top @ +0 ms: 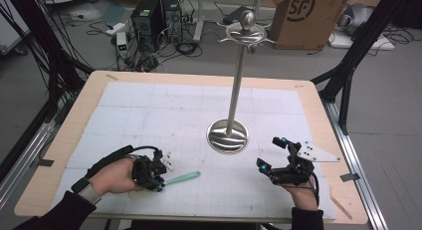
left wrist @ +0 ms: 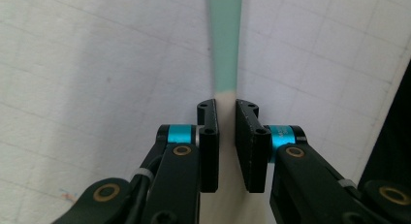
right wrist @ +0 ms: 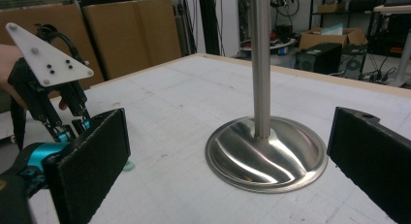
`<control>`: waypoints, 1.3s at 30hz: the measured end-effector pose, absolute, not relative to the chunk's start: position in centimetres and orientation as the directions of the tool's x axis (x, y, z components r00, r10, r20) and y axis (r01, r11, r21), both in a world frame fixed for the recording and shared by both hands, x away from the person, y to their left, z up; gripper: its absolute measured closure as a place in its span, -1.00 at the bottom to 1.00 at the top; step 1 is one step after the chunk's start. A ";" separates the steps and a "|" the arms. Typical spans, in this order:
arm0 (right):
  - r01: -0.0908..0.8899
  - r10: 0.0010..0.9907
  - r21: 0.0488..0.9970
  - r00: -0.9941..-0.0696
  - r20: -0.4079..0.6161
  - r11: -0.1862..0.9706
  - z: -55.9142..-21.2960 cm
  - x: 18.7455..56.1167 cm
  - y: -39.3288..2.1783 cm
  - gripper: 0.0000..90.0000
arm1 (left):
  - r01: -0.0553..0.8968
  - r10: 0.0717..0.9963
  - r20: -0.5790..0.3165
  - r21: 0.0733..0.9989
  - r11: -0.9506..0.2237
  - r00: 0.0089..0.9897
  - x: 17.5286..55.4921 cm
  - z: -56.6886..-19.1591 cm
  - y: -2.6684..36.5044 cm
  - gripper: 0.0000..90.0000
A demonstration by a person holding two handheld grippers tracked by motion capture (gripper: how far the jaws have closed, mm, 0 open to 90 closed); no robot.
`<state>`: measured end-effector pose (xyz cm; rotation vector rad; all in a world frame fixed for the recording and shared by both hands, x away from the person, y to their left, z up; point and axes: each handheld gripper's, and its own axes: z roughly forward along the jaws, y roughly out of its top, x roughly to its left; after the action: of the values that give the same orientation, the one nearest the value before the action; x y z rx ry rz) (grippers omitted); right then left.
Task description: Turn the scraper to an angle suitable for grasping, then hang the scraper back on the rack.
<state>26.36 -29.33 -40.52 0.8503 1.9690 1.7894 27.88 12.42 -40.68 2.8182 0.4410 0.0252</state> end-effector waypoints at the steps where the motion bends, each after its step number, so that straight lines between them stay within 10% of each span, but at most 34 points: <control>1: 0.200 0.637 0.980 -0.758 0.143 0.018 -40.5 26.4 -29.3 -0.99 | 0.302 0.308 -0.029 0.301 -0.905 0.951 28.0 -40.4 12.5 0.79; 39: 0.196 0.632 0.980 -0.764 0.130 0.035 -40.7 25.9 -29.5 -0.99 | 0.360 0.469 -0.096 0.777 -0.517 0.878 29.4 -33.6 15.5 0.79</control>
<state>25.93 -29.51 -40.68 0.8411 1.9802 1.7811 29.36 15.51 -33.60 2.1673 0.5955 0.1571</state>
